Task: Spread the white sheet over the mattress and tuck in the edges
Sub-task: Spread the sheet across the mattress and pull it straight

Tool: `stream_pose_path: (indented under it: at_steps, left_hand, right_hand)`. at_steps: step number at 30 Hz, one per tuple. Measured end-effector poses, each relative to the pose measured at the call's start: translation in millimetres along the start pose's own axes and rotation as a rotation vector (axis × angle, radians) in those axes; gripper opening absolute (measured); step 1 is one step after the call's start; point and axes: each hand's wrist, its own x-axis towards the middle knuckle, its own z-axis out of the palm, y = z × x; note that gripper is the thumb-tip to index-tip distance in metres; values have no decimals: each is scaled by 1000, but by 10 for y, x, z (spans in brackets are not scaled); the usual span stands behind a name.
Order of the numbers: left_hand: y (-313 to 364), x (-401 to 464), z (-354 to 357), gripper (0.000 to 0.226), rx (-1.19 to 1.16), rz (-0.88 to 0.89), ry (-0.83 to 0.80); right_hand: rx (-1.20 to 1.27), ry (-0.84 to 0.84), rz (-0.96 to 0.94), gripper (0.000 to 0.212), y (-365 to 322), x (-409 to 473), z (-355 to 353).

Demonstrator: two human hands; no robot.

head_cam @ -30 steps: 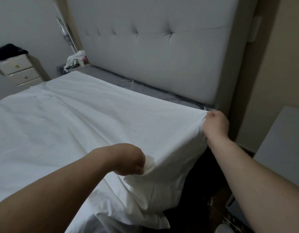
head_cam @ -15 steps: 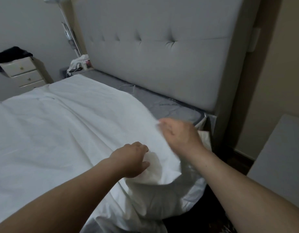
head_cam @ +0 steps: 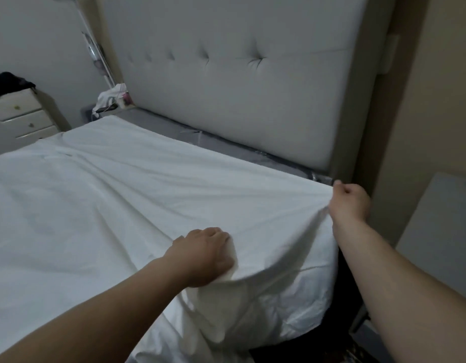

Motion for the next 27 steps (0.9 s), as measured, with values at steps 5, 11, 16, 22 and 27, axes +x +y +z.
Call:
stream_pose_path:
  at_steps: [5,11,16,22,27]
  left_hand:
    - [27,283,131,71,83,58,29]
    - [154,600,208,80,147,64,78]
    - [234,757,103,77,93,107,159]
    - [370,756,168,69,109,135,251]
    - [307,661,344,81,147,144,250]
  right_hand:
    - [-137,-263,169,44,524,223,188]
    - [188,-648,214,23,411,300,251]
    - [212,-426,168,21,245,673,282]
    - [5,-255,217,22,203,1253,23]
    - [-329,-115,314,75,474,1443,-80]
